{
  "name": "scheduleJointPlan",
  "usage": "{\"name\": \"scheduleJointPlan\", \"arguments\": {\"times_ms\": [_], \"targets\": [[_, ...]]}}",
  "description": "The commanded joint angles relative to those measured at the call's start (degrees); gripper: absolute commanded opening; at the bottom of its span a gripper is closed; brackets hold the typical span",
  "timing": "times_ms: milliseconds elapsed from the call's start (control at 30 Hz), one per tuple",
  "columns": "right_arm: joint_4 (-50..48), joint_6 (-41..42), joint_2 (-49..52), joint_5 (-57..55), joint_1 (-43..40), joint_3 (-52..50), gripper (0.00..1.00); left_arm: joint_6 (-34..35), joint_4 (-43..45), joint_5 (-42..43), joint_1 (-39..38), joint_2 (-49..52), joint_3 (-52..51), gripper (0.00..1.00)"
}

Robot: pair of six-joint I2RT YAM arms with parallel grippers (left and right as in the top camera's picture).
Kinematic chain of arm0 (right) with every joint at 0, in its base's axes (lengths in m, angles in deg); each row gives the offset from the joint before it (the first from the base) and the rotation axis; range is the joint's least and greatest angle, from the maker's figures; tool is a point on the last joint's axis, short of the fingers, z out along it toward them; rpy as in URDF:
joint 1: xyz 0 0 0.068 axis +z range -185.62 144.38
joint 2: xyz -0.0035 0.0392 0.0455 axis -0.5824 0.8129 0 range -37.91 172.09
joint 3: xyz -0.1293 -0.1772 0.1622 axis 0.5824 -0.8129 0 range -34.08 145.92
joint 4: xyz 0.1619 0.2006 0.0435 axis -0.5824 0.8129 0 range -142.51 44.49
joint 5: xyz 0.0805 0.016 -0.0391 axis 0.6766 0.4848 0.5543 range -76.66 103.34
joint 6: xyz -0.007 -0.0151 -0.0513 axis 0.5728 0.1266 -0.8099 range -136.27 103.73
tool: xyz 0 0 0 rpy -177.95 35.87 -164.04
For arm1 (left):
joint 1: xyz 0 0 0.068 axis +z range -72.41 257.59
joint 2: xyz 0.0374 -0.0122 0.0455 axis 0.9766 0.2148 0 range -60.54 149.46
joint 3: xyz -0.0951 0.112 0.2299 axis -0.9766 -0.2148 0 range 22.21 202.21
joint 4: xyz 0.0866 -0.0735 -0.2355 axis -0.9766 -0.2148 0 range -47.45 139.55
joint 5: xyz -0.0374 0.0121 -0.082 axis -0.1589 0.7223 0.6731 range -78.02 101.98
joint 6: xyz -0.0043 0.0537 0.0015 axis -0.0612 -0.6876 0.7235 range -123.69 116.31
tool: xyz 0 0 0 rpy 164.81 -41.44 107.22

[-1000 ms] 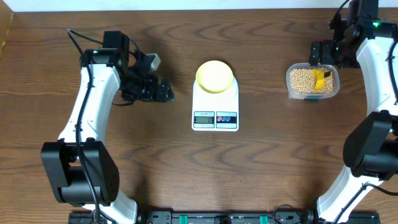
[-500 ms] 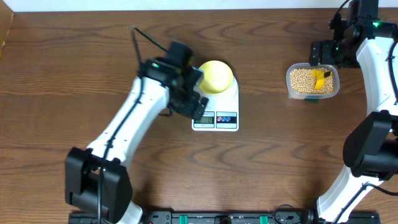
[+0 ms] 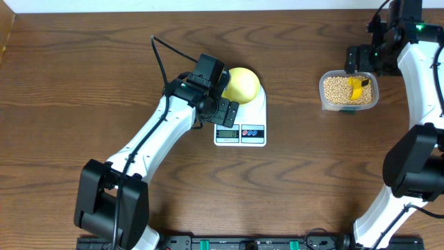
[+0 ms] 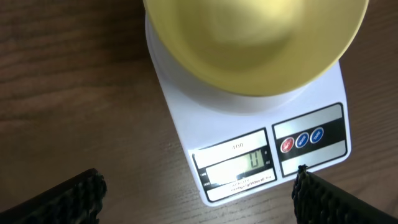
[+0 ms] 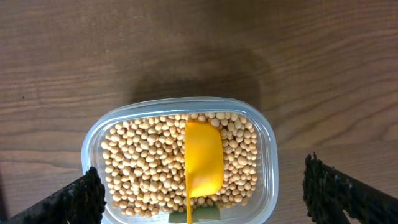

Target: Scoop item into bowl and weigh 50g on scale

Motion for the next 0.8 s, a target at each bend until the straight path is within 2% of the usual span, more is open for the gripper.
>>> {"name": "scheduleJointPlan", "arguments": {"times_ms": [0,100,400,767], "targets": [[0.0,-0.1,0.5,-0.1,-0.3,0.8,0.99,0.8,-0.3,-0.3,0.0,-0.4,0.7,0.98],[0.0,-0.1,0.5,-0.1,-0.3,0.8,0.99,0.8,1.4,-0.3,0.1,-0.4,0.8,0.98],[0.0,-0.1,0.5,-0.1,-0.3,0.8,0.99,1.2,15.3,-7.1,0.1,0.8,0.8,0.98],[0.0,-0.1,0.5,-0.1,-0.3,0.8,0.99,1.2,18.1,-7.1,-0.2,6.8,0.8,0.98]]}}
